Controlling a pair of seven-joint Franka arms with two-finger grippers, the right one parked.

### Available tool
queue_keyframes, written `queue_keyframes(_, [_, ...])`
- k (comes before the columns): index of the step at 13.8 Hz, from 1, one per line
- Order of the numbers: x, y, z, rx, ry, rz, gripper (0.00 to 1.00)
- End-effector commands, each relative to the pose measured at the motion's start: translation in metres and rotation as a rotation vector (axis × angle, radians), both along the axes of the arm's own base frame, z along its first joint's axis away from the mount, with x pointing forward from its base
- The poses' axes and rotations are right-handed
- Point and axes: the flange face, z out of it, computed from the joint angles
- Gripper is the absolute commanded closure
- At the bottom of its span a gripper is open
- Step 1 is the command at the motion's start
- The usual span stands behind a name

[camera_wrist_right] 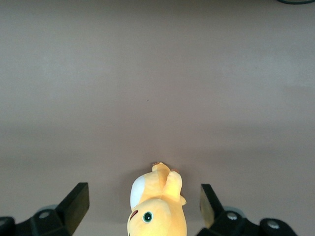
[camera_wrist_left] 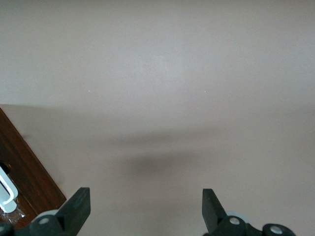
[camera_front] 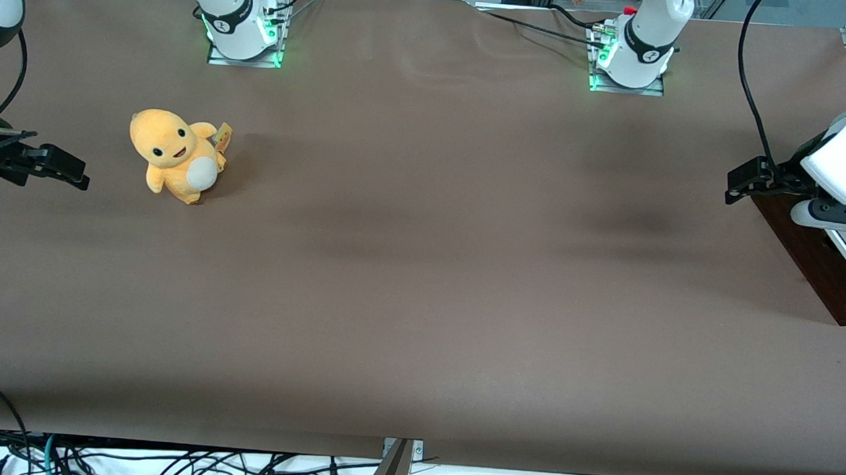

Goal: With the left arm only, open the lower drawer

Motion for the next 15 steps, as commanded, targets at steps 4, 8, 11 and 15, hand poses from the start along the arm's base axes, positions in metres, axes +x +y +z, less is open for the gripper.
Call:
queue_keyframes(4, [-0.003, -0.001, 0.002, 0.023, -0.001, -0.014, 0.00])
queue_keyframes(8, [-0.003, -0.001, 0.002, 0.023, -0.001, -0.014, 0.00])
queue_keyframes(11, [-0.002, -0.001, 0.001, 0.024, 0.000, -0.014, 0.00])
queue_keyframes(15, [0.004, 0.002, -0.013, 0.027, 0.024, 0.007, 0.00])
